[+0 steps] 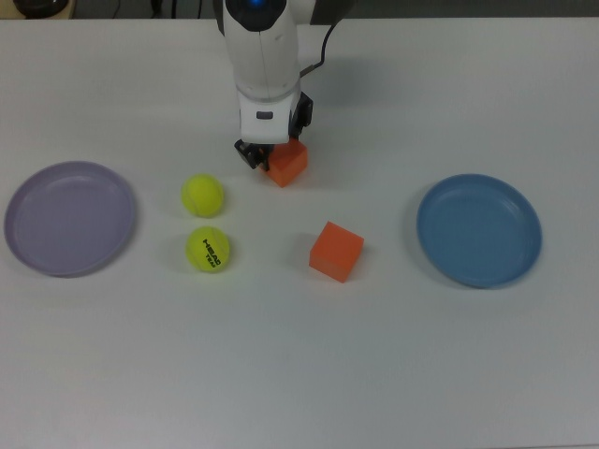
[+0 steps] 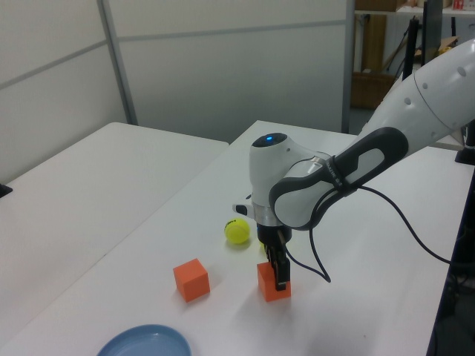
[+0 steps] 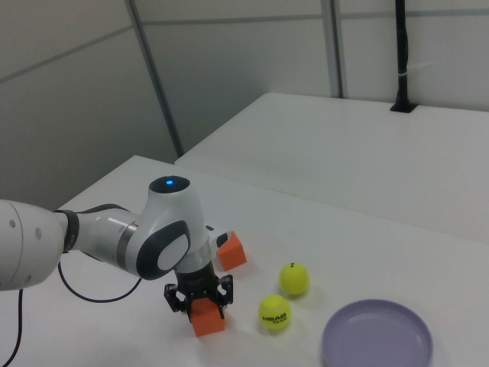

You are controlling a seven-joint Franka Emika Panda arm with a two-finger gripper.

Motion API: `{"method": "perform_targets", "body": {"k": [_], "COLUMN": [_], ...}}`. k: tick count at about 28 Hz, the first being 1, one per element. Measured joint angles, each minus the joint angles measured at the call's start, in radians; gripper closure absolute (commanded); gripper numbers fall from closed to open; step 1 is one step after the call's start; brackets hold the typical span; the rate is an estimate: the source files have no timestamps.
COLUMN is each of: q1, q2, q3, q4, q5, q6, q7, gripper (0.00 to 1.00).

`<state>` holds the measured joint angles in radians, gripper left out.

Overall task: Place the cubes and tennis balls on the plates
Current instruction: 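Lift the orange cube and carry it over the blue plate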

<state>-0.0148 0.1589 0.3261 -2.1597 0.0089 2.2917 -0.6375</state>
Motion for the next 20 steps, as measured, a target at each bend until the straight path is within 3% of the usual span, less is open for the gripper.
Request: {"method": "perform_targets", "body": {"k": [6, 9, 12, 15, 20], "q1": [0.001, 0.001, 0.001, 0.001, 0.005], "q2": [0.000, -0.002, -0.003, -0.006, -0.011], "q3": [0.003, 0.003, 0.003, 0.003, 0.010], "q4": [0.009, 0.048, 0.149, 0.272, 0.398], "q5": [0.000, 0.001, 0.021, 0.083, 0.137], "q6": [0.000, -0.034, -0.146, -0.249, -0.307], "q7": [0.001, 0.015, 0.051, 0.095, 0.246], "gripper": [1.00, 1.00, 1.00, 1.00, 1.00]}}
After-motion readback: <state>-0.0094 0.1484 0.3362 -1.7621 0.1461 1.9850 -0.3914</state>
